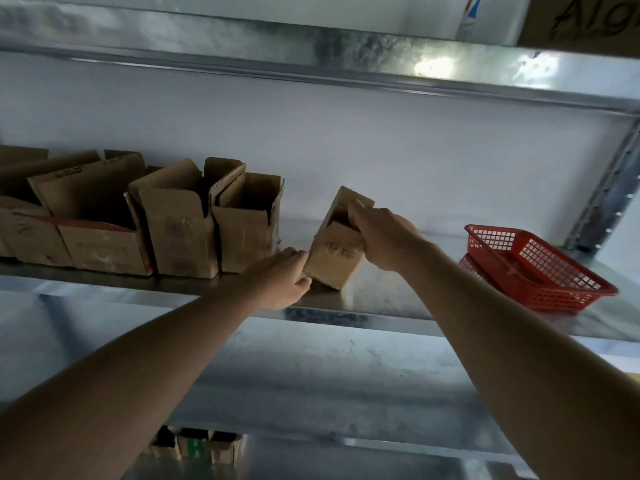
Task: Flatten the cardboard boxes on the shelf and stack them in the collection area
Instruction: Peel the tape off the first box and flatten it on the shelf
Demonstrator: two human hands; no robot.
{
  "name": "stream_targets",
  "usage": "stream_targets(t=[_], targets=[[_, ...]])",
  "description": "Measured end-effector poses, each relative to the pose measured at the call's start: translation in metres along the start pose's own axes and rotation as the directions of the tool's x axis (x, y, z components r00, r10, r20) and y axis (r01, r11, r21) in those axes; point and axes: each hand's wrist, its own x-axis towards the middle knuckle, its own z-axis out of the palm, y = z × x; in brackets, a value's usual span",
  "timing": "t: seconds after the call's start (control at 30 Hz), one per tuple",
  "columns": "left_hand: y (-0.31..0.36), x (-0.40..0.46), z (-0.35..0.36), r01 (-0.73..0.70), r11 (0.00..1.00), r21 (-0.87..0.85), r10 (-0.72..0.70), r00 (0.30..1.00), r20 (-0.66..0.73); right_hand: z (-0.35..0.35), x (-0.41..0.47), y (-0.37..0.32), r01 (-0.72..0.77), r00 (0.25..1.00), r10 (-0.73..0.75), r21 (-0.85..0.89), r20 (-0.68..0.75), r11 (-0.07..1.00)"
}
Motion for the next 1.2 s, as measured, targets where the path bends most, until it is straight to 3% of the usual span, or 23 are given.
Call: stream_targets(t=[0.13,0.3,0.47,0.53,0.6,0.7,0.77,0.83,0.93,1.1,1.17,1.2], targets=[[0.018,0.015,0.011,-0.003,0.991,-0.136,0.002,1.0,-0.006,0.007,-0.011,0.022,-0.012,0.996,-0.003,0.167,0.09,0.986],[0.027,0.032,0.021,-0.073,0.951,-0.3,0.034,0.991,-0.13,0.029,-0.021,0.035,-0.217,0.976,0.174,0.495,0.132,0.841],[0.047,0.044,0.021,-0.042,0.769,-0.638,-0.118,0.971,-0.207,0.048,-0.028,0.029,-0.264,0.964,0.223,0.661,0.148,0.702],[0.055,0.047,0.017,-0.037,0.706,-0.707,-0.237,0.929,-0.285,0.053,-0.027,0.023,-0.265,0.952,0.268,0.841,0.15,0.472],[0.061,0.048,0.008,-0.051,0.738,-0.672,-0.298,0.87,-0.394,0.056,-0.025,0.02,-0.155,0.953,0.28,0.979,0.113,0.132],[0.066,0.052,-0.013,-0.15,0.777,-0.611,-0.247,0.821,-0.515,0.059,-0.026,0.02,-0.057,0.966,0.226,0.954,0.127,-0.293],[0.067,0.056,-0.025,-0.212,0.815,-0.54,-0.173,0.799,-0.575,0.066,-0.03,0.018,-0.044,0.97,0.191,0.88,0.151,-0.473],[0.067,0.059,-0.031,-0.276,0.85,-0.448,-0.05,0.805,-0.591,0.078,-0.034,0.017,-0.046,0.961,0.199,0.823,0.191,-0.566],[0.072,0.064,-0.027,-0.374,0.837,-0.398,0.088,0.812,-0.577,0.092,-0.042,0.022,-0.071,0.936,0.227,0.777,0.268,-0.626],[0.087,0.079,-0.011,-0.391,0.798,-0.459,0.16,0.871,-0.464,0.098,-0.062,0.046,-0.106,0.869,0.336,0.8,0.363,-0.591],[0.093,0.084,-0.003,-0.383,0.795,-0.47,0.19,0.893,-0.408,0.096,-0.072,0.056,-0.205,0.805,0.421,0.861,0.419,-0.465],[0.096,0.086,0.001,-0.382,0.801,-0.461,0.21,0.901,-0.38,0.094,-0.077,0.061,-0.297,0.762,0.494,0.904,0.418,-0.306]])
